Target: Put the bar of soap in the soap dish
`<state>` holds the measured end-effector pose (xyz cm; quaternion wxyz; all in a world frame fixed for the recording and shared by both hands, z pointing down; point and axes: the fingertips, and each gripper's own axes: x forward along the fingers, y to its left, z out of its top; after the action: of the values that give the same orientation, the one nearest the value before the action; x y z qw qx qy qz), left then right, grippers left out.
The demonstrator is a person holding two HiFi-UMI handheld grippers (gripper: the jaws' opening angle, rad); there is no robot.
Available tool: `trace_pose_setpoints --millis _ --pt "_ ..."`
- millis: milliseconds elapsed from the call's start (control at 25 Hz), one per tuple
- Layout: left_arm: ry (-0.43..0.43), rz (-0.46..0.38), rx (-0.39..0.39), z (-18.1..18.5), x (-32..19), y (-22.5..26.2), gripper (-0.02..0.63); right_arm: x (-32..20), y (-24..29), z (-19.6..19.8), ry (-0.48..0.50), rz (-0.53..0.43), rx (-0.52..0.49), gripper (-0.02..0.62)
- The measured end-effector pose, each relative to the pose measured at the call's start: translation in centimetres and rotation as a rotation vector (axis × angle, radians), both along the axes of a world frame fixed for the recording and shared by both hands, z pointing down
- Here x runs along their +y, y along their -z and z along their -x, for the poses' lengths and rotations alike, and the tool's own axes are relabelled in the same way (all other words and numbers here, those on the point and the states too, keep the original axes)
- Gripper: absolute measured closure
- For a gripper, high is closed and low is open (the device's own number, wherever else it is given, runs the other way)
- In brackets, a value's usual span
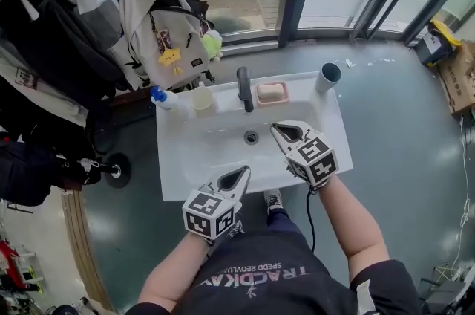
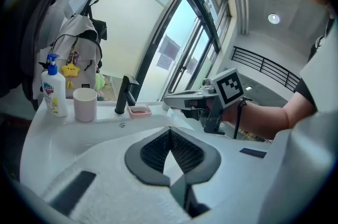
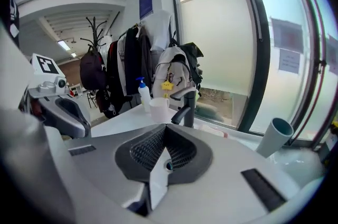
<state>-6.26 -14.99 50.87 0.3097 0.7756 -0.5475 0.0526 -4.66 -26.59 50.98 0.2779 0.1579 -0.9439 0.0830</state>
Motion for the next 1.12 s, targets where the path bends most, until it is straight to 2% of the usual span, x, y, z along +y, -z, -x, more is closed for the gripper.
trace_pose_setpoints --millis 160,320,760,1120 --pt "-0.024 -0.007 0.016 0.1 1.8 -0.1 0.597 3.5 1.1 -0.3 -0.049 0.045 -0.084 0.584" --pt "-0.045 -0.015 0.029 0.0 3.5 0.1 0.597 6.6 1.6 -1.1 -0.095 0.083 -0.125 0.584" --pt "-0.087 -0.019 0.053 0.4 9.1 0.2 0.597 15.6 1.2 -2.1 -0.165 0.187 -0.183 0.584" --pt "-0.132 -0.017 0.049 0.7 13.1 0.3 0.597 22.2 1.5 -2.1 -0.192 0.208 -0.210 0.584"
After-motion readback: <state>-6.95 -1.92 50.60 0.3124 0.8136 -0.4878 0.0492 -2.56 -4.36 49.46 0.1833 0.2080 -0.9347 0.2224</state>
